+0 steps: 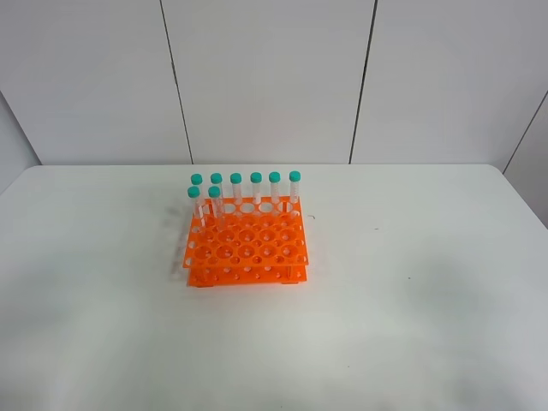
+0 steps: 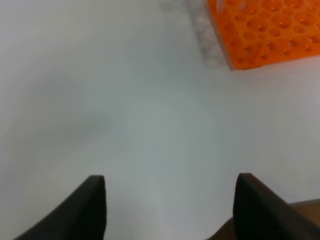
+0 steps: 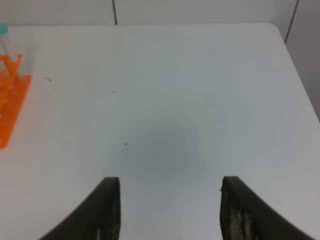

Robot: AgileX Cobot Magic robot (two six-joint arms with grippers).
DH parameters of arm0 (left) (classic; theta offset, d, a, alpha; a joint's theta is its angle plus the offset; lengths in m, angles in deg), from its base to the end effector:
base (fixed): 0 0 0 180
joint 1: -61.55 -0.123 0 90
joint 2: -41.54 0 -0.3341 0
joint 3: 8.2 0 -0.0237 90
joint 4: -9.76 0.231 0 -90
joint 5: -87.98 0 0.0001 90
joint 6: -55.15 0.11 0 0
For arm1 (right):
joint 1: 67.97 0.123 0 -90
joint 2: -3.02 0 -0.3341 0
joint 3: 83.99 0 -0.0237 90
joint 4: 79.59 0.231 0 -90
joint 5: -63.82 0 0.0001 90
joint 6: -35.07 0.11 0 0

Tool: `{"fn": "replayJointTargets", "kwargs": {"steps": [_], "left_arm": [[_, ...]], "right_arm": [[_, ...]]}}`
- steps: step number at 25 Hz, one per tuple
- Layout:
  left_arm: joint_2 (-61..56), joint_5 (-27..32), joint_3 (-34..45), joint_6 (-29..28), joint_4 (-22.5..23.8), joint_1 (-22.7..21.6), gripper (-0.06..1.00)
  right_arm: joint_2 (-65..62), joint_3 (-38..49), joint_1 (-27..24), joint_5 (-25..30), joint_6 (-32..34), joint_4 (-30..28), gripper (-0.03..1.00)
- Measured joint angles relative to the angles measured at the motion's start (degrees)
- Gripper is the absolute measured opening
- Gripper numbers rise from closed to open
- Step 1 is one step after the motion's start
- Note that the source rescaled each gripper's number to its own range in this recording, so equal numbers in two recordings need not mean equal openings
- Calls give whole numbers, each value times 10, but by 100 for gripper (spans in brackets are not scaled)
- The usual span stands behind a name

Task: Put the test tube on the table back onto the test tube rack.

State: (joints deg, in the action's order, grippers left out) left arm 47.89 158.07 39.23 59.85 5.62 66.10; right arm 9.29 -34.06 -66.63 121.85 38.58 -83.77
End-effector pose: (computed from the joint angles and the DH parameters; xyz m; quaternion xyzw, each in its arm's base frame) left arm -0.0690 -0.0020 0.2544 0.0762 0.8786 -0.0351 0.4702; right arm -0.0530 -0.0080 0.2627 0.0165 0.8390 -0.0135 0.5437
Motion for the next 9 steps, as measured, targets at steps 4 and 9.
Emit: {"fn": "replayJointTargets", "kwargs": {"steps": [4,9], "left_arm": [[0,0,0,0,0,0,46],[0,0,0,0,0,0,46]], "right_arm": [[0,0,0,0,0,0,59],[0,0,0,0,0,0,59]]}}
